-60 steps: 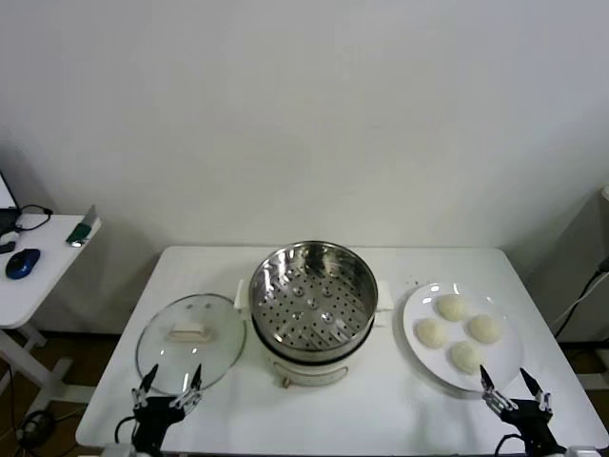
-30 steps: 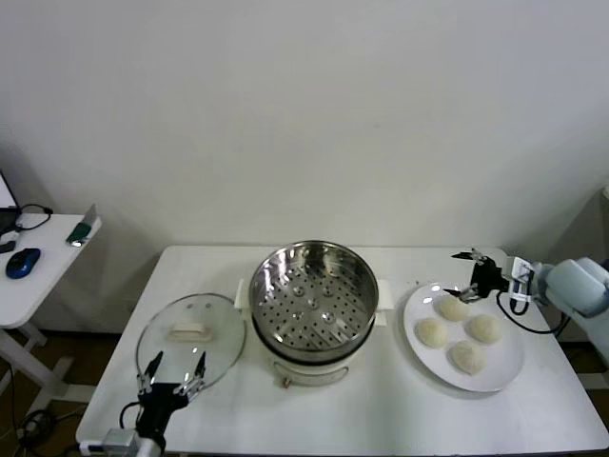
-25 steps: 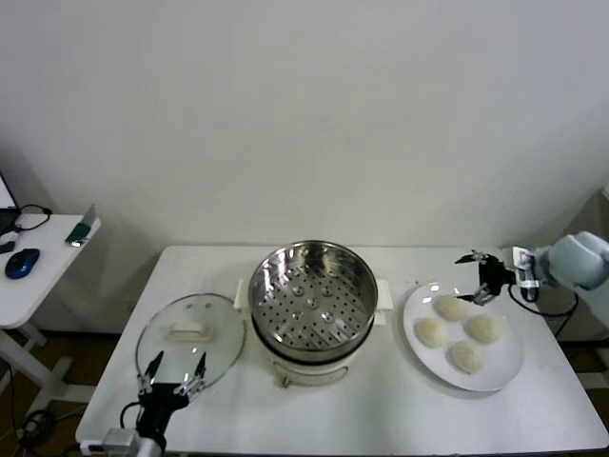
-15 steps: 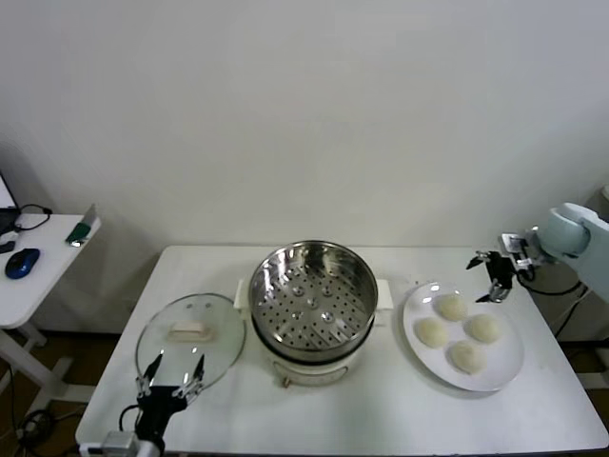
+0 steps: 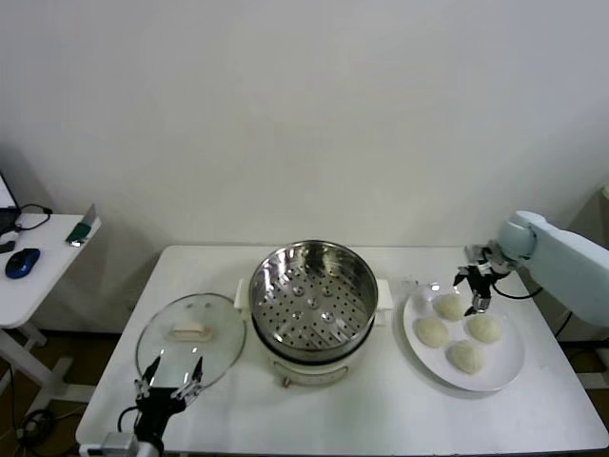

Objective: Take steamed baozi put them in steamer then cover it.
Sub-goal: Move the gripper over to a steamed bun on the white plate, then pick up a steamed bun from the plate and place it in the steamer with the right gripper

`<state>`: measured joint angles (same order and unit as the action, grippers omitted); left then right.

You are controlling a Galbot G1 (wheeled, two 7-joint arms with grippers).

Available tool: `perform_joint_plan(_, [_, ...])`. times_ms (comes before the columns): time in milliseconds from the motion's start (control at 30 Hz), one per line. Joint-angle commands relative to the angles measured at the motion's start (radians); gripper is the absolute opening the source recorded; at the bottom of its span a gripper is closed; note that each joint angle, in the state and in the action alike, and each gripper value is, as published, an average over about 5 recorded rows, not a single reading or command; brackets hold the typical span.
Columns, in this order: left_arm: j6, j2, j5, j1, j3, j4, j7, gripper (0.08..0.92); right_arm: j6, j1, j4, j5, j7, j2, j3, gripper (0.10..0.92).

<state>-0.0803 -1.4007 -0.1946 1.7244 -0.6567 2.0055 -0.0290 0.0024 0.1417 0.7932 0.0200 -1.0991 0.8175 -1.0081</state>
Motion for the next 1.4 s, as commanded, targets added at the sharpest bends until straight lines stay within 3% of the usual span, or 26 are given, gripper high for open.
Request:
perform_joint_plan(33, [0.001, 0.0, 0.001, 0.001, 0.0, -0.001, 0.0, 0.823, 0.004, -0.04, -0.111, -0.067, 0.007, 0.083, 0.035, 0.823])
perform_joint_plan(400, [0.005, 0.002, -0.002, -0.001, -0.005, -0.007, 0.002, 0.823, 0.015, -0.066, -0.133, -0.105, 0.029, 0.105, 0.062, 0.811])
perform_joint_plan(733, [0.003, 0.002, -0.003, -0.004, -0.006, -0.007, 0.003, 0.823, 0.02, -0.061, -0.084, -0.129, 0.049, 0.088, 0.07, 0.723])
perform_joint_plan(933, [0.0, 0.003, -0.002, -0.008, -0.006, -0.006, 0.006, 0.823, 0.028, 0.088, 0.089, -0.024, 0.051, 0.019, -0.063, 0.721])
perform_joint_plan(1100, [-0.002, 0.006, -0.002, -0.008, -0.006, -0.004, 0.008, 0.823, 0.089, 0.409, 0.301, 0.099, 0.041, -0.034, -0.335, 0.721])
perform_joint_plan(1400, [-0.002, 0.011, 0.003, -0.016, 0.0, -0.002, 0.008, 0.823, 0.383, 0.894, 0.569, 0.232, -0.011, 0.114, -0.555, 0.721])
